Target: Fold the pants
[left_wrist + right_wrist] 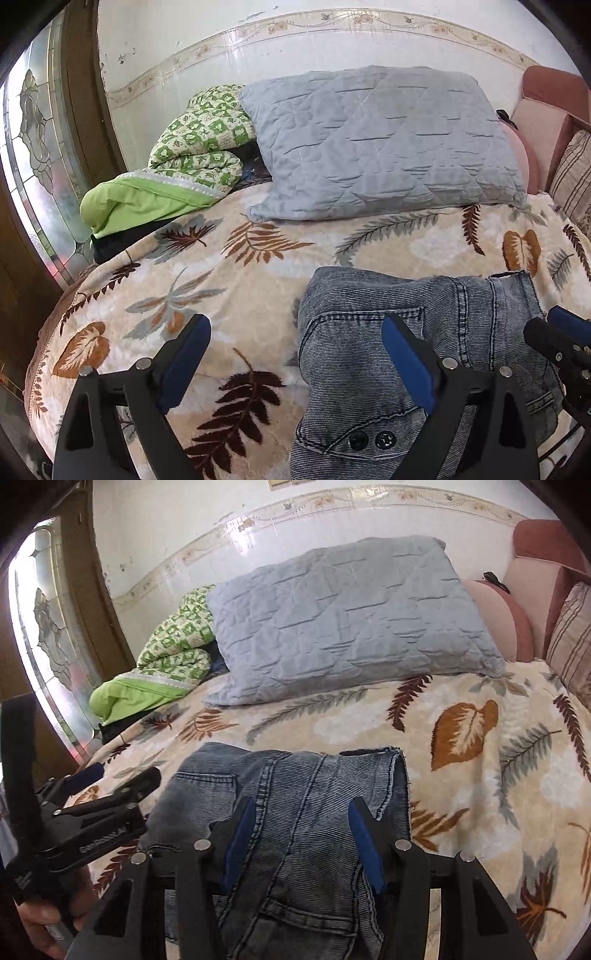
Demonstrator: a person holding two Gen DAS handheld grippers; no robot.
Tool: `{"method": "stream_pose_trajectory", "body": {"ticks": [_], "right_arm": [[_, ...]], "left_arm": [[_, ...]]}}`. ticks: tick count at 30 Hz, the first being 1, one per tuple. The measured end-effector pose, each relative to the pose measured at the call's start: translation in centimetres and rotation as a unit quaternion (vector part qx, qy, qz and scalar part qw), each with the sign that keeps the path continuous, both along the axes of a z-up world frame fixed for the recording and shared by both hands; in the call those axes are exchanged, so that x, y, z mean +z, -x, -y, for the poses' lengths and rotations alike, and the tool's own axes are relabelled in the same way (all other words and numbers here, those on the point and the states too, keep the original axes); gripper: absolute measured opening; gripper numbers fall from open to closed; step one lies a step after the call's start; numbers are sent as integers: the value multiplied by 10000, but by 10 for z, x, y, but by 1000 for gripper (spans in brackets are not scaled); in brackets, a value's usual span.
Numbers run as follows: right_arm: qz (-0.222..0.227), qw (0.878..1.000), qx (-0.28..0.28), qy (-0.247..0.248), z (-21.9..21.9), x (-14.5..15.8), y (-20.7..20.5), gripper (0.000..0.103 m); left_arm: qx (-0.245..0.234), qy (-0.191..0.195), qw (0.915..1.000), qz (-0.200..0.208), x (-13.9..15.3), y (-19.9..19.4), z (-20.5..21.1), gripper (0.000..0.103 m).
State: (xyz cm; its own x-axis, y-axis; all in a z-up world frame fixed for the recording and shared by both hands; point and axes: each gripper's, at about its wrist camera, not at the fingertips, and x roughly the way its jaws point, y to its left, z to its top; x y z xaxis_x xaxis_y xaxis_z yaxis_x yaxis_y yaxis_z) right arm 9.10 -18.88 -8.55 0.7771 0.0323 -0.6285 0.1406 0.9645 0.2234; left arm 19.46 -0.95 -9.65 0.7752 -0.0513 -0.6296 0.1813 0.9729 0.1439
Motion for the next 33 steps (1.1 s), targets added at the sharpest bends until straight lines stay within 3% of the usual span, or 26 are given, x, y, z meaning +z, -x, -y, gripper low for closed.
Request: {"method": "stream_pose_trajectory", "body": {"ticks": [33], "right_arm": [[-104, 9999, 20, -87, 1, -9, -5, 57]], "left_arm": [[119, 41, 9996, -236, -10, -6, -9, 94]]}}
